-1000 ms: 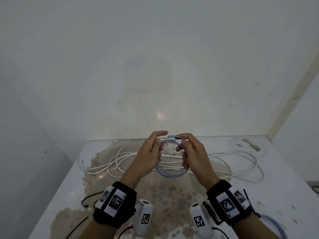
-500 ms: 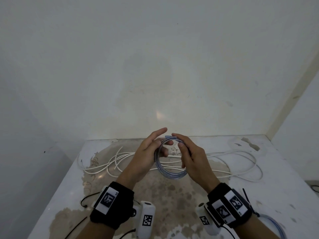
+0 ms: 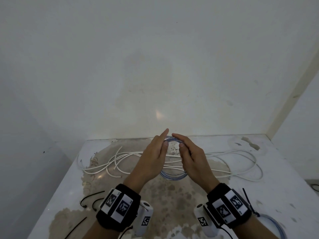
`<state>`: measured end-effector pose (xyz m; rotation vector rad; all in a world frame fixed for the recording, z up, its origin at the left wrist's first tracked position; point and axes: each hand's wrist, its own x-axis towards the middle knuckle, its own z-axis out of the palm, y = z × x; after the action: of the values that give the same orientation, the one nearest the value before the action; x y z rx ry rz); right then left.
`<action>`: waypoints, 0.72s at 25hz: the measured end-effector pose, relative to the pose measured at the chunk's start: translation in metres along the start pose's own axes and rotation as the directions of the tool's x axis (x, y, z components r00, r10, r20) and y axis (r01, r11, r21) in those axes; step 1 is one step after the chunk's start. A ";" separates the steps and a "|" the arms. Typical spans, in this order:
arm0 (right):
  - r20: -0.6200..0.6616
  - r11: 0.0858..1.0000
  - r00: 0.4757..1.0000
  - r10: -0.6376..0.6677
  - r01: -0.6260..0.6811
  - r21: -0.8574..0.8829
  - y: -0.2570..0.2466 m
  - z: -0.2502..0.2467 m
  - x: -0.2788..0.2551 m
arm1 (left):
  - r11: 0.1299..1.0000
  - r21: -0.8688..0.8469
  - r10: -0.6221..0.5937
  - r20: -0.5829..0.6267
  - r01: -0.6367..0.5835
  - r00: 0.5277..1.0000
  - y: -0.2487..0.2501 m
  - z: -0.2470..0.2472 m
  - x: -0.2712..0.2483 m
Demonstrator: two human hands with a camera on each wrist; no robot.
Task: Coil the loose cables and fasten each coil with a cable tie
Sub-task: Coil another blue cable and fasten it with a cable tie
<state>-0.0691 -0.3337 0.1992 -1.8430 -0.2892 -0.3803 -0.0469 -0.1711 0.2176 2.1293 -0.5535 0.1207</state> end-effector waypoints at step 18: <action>0.089 0.961 0.985 -0.150 0.166 -0.222 0.018 0.037 0.004 | 0.924 0.382 -0.028 0.011 0.021 1.000 -0.030 -0.005 -0.020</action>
<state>-0.0540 -0.3038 0.1752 -2.0696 -0.4601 -0.4752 -0.0515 -0.1450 0.1918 2.5179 -0.5461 0.2122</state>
